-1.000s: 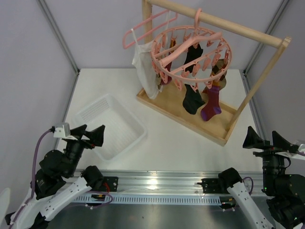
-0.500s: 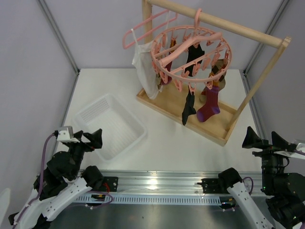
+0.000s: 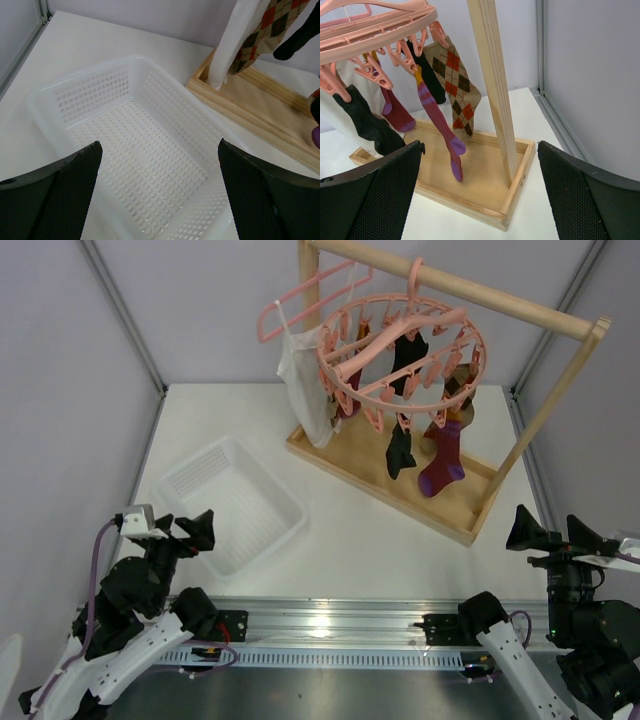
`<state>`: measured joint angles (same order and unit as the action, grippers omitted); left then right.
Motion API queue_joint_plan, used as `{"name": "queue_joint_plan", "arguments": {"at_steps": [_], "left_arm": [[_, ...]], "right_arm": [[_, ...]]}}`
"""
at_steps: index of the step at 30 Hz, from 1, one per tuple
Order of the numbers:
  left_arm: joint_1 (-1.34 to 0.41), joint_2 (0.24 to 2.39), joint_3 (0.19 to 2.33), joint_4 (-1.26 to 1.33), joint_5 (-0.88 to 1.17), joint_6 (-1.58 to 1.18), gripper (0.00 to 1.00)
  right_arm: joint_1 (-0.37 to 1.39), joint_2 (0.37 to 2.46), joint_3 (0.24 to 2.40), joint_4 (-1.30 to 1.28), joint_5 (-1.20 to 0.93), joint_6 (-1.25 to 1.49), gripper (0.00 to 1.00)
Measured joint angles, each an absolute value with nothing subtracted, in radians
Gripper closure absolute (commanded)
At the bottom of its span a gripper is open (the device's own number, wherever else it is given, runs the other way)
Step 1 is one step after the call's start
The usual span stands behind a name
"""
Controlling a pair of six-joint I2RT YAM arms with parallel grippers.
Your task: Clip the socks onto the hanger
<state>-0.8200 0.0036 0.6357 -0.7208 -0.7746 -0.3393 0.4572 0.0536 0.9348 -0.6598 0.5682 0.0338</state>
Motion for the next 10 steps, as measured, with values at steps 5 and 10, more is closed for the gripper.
{"name": "queue_joint_plan", "arguments": {"at_steps": [5,10], "left_arm": [[-0.814,0.004,0.635,-0.72,-0.774,-0.339,0.01],[-0.808,0.004,0.634,-0.721,-0.772,-0.338,0.0]], "right_arm": [[0.46,0.054,0.932,-0.66,0.568,0.034,0.01],[0.466,0.054,0.927,-0.659,0.568,0.034,0.0]]}}
